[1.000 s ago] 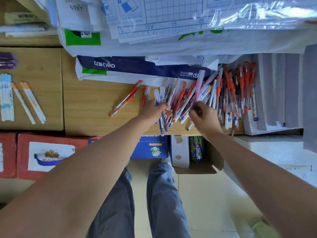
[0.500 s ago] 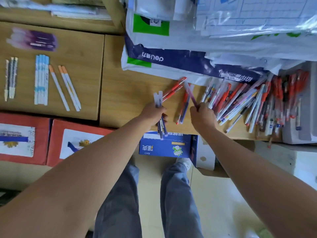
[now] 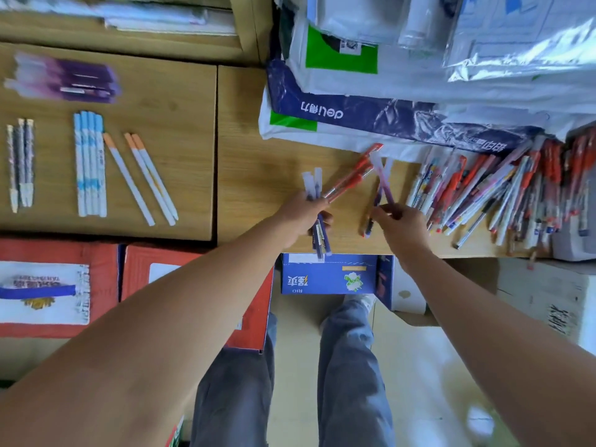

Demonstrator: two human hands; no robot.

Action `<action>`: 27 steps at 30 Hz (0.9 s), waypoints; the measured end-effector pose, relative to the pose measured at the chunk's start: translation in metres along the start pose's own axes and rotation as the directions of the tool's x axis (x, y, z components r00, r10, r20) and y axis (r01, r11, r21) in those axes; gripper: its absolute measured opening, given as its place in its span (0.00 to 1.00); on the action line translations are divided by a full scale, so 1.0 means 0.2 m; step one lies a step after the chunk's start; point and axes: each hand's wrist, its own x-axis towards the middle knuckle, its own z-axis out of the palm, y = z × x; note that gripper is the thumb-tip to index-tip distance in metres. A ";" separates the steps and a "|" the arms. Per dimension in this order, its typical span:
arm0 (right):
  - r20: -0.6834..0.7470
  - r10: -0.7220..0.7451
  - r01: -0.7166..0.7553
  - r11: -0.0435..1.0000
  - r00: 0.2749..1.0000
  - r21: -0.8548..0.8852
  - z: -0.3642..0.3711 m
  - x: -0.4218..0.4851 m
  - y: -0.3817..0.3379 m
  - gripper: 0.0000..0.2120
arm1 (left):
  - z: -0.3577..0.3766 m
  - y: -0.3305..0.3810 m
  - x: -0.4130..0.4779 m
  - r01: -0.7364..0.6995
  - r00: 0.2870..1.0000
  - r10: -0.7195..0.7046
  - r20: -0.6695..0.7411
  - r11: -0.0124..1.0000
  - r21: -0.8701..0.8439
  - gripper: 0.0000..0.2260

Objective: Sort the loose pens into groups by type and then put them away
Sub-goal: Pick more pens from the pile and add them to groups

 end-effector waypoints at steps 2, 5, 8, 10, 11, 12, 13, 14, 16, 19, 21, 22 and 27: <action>0.177 0.027 -0.049 0.992 0.984 0.117 0.01 -0.05 -0.04 0.07 | -0.01 0.03 -0.03 -0.001 1.000 0.001 0.005 1.000 0.014 0.04; 0.425 0.018 -0.113 0.973 0.905 0.201 0.04 -0.13 -0.15 0.07 | -0.03 0.06 -0.07 -0.023 1.000 0.022 0.012 0.999 0.048 0.06; 0.492 -0.011 -0.095 0.977 0.871 0.190 0.10 -0.20 -0.29 0.05 | -0.09 0.09 -0.13 -0.043 0.999 0.043 0.000 0.999 0.033 0.07; 0.483 -0.027 -0.072 0.980 0.875 0.185 0.15 -0.25 -0.35 0.03 | -0.15 0.09 -0.17 -0.056 0.998 0.056 -0.016 0.998 0.013 0.08; 0.470 -0.044 -0.044 0.984 0.882 0.174 0.18 -0.27 -0.37 0.02 | -0.19 0.08 -0.18 -0.065 0.998 0.065 -0.021 0.998 0.014 0.09; 0.447 -0.067 -0.003 0.988 0.892 0.154 0.20 -0.29 -0.40 0.03 | -0.23 0.07 -0.20 -0.078 0.996 0.078 -0.036 0.997 0.016 0.10; 0.415 -0.095 0.044 0.990 0.905 0.132 0.23 -0.31 -0.42 0.05 | -0.27 0.06 -0.22 -0.095 0.993 0.096 -0.064 0.995 0.015 0.10; 0.382 -0.119 0.077 0.989 0.916 0.123 0.26 -0.33 -0.44 0.07 | -0.31 0.06 -0.23 -0.114 0.989 0.113 -0.100 0.994 0.004 0.11; 0.349 -0.122 0.058 0.981 0.929 0.187 0.32 -0.35 -0.47 0.12 | -0.39 0.04 -0.25 -0.133 0.980 0.122 -0.160 0.989 -0.059 0.10; 0.364 -0.124 0.021 0.961 0.923 0.275 0.39 -0.36 -0.51 0.12 | -0.51 0.01 -0.30 -0.129 0.975 0.091 -0.203 0.974 -0.184 0.08; 0.375 -0.179 0.083 0.962 0.909 0.259 0.44 -0.37 -0.53 0.12 | -0.59 -0.02 -0.33 -0.135 0.968 0.078 -0.238 0.962 -0.236 0.06; 0.367 -0.228 0.158 0.965 0.902 0.210 0.47 -0.37 -0.54 0.12 | -0.63 -0.03 -0.34 -0.137 0.963 0.068 -0.260 0.956 -0.258 0.05; 0.340 -0.412 0.444 0.896 0.845 -0.018 0.58 -0.38 -0.61 0.06 | -0.80 -0.12 -0.39 -0.162 0.933 0.032 -0.360 0.927 -0.337 0.06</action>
